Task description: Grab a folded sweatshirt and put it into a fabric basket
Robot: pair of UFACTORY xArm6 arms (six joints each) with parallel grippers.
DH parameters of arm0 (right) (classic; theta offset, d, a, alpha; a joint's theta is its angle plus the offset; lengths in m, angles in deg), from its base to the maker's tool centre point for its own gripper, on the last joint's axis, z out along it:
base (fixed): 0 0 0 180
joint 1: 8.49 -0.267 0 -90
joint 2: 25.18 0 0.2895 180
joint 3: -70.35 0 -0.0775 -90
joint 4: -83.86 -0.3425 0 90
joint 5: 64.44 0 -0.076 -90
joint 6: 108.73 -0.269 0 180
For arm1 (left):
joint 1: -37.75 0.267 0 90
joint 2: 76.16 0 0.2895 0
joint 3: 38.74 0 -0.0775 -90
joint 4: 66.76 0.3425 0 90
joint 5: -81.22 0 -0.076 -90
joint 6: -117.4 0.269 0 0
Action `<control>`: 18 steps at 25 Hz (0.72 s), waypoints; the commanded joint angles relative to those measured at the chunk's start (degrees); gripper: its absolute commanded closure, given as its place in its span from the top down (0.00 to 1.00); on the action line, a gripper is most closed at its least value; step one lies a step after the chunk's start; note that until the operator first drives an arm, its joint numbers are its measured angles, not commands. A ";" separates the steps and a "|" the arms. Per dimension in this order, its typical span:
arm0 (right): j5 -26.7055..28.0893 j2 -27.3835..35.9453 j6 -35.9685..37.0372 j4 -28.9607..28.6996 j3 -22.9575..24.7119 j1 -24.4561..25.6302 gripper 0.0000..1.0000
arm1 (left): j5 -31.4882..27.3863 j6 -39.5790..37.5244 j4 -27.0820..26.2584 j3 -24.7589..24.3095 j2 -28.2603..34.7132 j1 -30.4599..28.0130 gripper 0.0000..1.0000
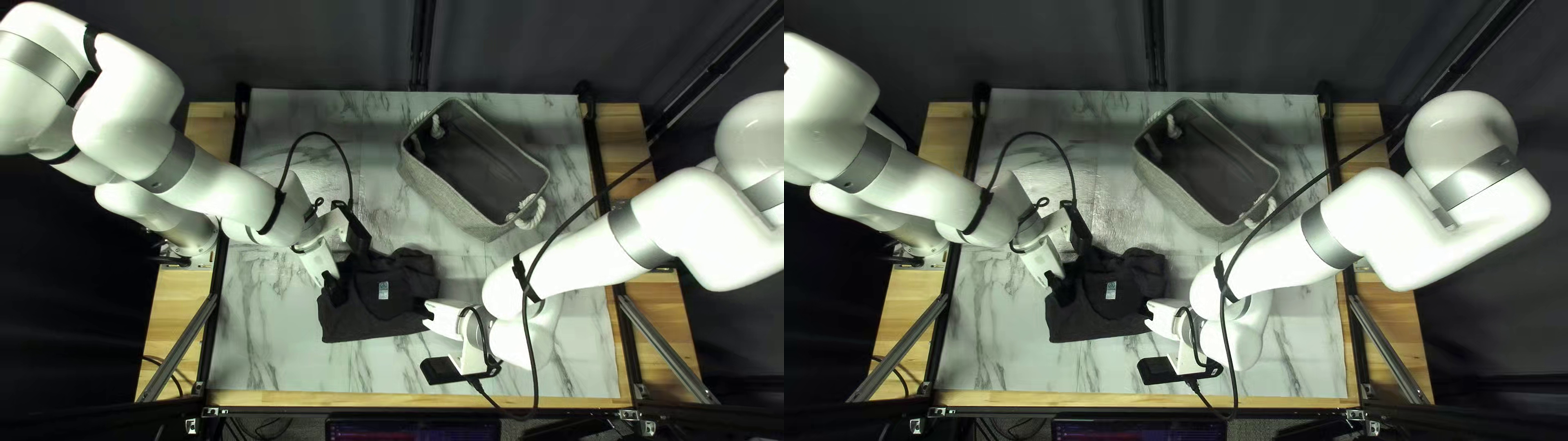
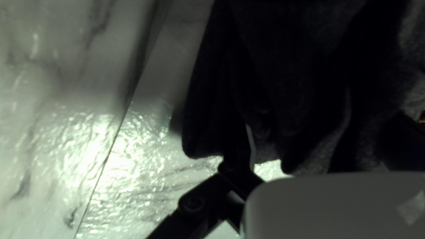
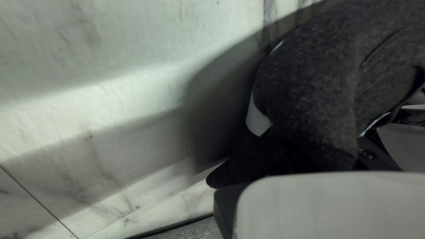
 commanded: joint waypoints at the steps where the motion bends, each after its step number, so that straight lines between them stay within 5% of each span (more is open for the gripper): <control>1: 0.01 0.05 -0.05 0.08 0.07 -0.01 0.00 | -0.26 -2.07 2.03 -0.27 1.06 0.00 0.00; 6: 0.26 0.23 0.14 -0.07 0.11 -0.15 0.00 | -0.47 -3.74 3.42 0.00 1.51 -0.40 0.00; 18: 5.37 1.22 7.14 -5.34 -3.62 -1.32 0.00 | -4.35 -17.36 17.21 -0.42 8.75 2.34 0.00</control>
